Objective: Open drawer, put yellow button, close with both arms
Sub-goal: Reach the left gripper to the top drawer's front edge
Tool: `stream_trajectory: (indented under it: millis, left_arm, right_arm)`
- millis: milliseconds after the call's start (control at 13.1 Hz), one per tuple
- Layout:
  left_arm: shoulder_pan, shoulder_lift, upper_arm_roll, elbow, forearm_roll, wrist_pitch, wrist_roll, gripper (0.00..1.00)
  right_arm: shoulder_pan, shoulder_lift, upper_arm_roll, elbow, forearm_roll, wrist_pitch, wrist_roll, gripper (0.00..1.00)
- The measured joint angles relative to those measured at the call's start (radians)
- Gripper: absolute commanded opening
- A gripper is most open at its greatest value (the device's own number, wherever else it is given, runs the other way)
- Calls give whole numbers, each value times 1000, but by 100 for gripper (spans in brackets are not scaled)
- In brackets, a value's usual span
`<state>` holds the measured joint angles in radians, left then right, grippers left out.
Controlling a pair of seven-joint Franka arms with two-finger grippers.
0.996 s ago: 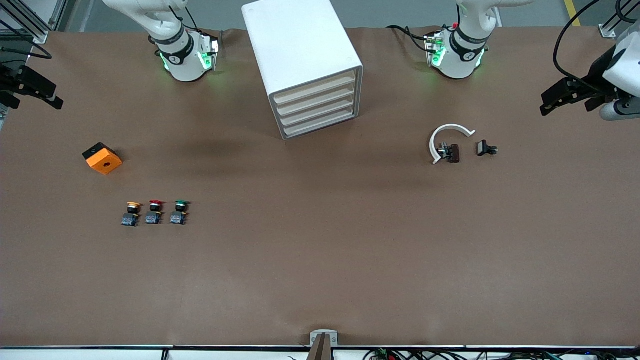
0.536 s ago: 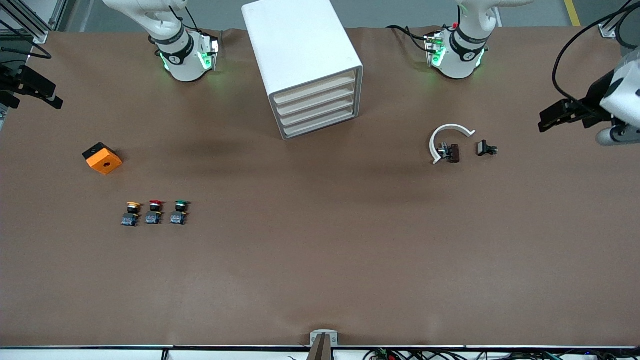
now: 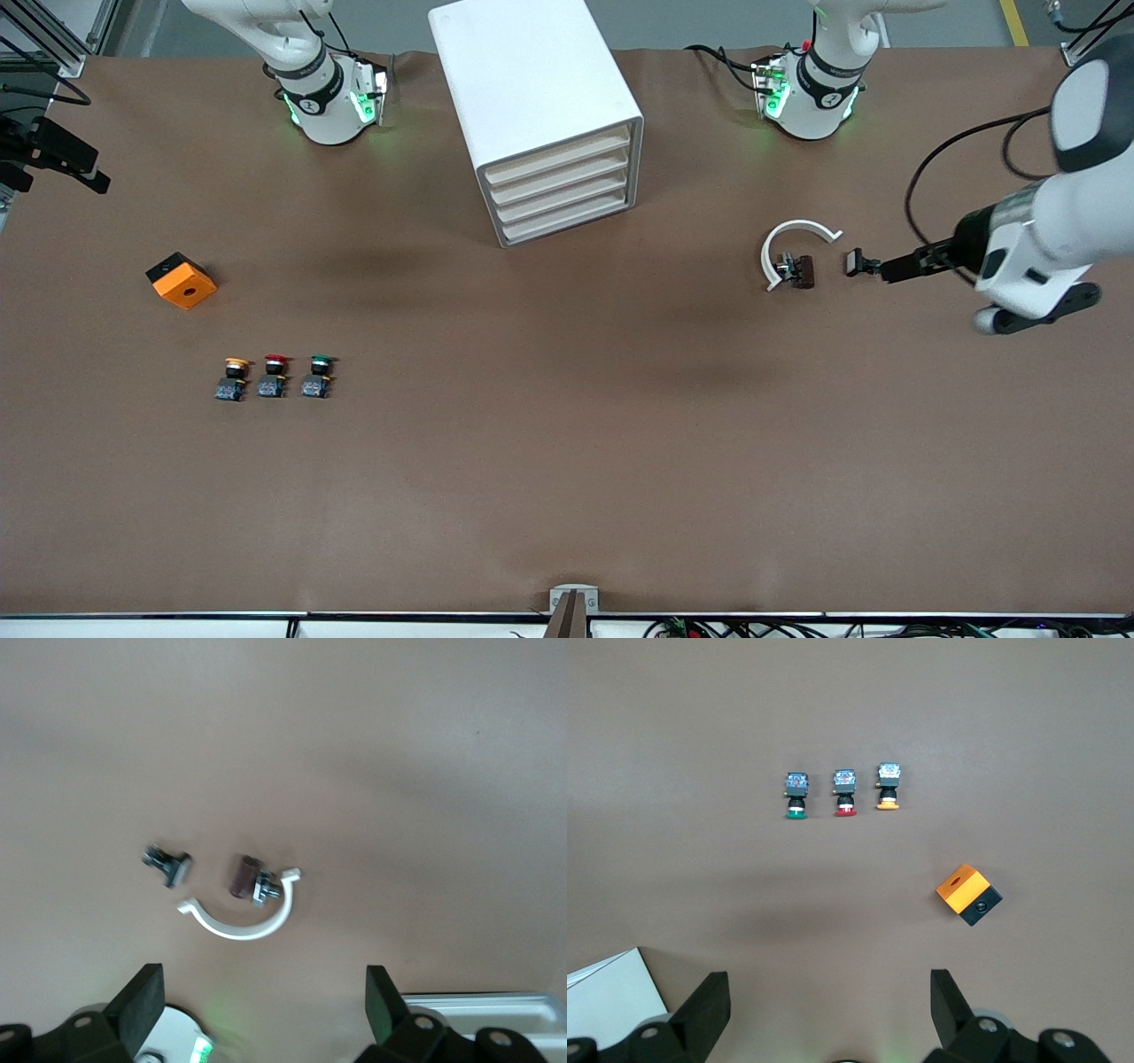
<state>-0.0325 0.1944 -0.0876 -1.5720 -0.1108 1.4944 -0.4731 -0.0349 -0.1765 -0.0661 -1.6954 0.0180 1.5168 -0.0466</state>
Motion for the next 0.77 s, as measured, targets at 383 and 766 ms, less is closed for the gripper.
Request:
stream_trajectory:
  millis: [383, 766]
  left_arm:
    - [-120, 112, -7, 4, -68, 23, -268, 100]
    - [-279, 222, -11, 9, -119, 49, -608, 100]
  right_arm:
    - [0, 0, 0, -1, 0, 0, 0, 100]
    - [0, 0, 0, -1, 0, 0, 0, 100]
